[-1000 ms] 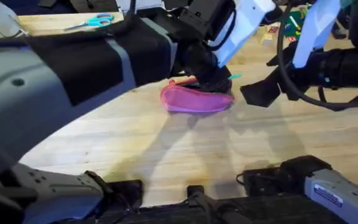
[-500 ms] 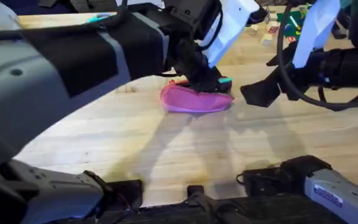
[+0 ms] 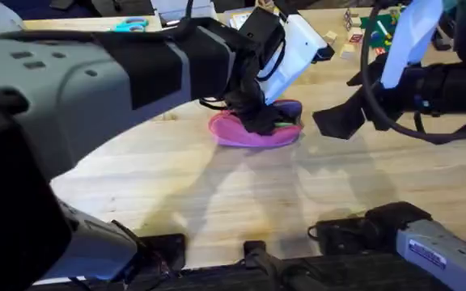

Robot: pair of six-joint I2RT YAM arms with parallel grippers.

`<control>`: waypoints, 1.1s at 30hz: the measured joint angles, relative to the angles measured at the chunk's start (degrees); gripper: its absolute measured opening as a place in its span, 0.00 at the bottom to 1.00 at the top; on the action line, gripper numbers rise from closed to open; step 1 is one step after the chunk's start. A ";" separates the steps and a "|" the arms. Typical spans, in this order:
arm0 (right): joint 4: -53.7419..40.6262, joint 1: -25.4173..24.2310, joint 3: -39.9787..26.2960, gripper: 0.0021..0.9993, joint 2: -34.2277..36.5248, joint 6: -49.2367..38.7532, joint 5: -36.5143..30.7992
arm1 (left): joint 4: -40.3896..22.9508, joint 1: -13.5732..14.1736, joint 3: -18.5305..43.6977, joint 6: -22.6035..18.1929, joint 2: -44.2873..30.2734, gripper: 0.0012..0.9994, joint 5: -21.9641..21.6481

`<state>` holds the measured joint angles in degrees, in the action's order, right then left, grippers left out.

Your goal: Unzip the bag, pick up the pens from the table one at a time and place them inside, then zip the bag closed.

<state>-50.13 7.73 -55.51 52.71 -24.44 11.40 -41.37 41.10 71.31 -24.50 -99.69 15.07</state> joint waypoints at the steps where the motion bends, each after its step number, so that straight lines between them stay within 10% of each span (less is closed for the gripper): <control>1: -0.02 0.00 0.00 1.00 0.00 -0.01 0.00 | -0.02 0.00 0.00 -0.07 0.01 0.04 -0.26; 4: -0.02 0.00 -0.02 1.00 0.00 0.01 0.00 | 0.13 0.00 0.00 -0.44 0.01 0.09 -0.98; 11: -0.02 0.00 -0.02 1.00 0.00 0.01 0.00 | 1.33 0.00 0.00 -0.60 0.01 0.98 -1.66; 22: -0.01 0.00 -0.02 1.00 0.01 0.01 0.00 | 1.29 -0.21 0.00 -0.16 2.56 0.99 -1.76; 33: -0.02 0.00 -0.02 1.00 0.01 0.00 0.00 | -4.57 -13.53 0.00 -0.46 17.08 0.99 -0.34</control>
<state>-50.15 7.73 -55.53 52.72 -24.43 11.40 -45.93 27.57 71.31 -24.97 -82.61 14.73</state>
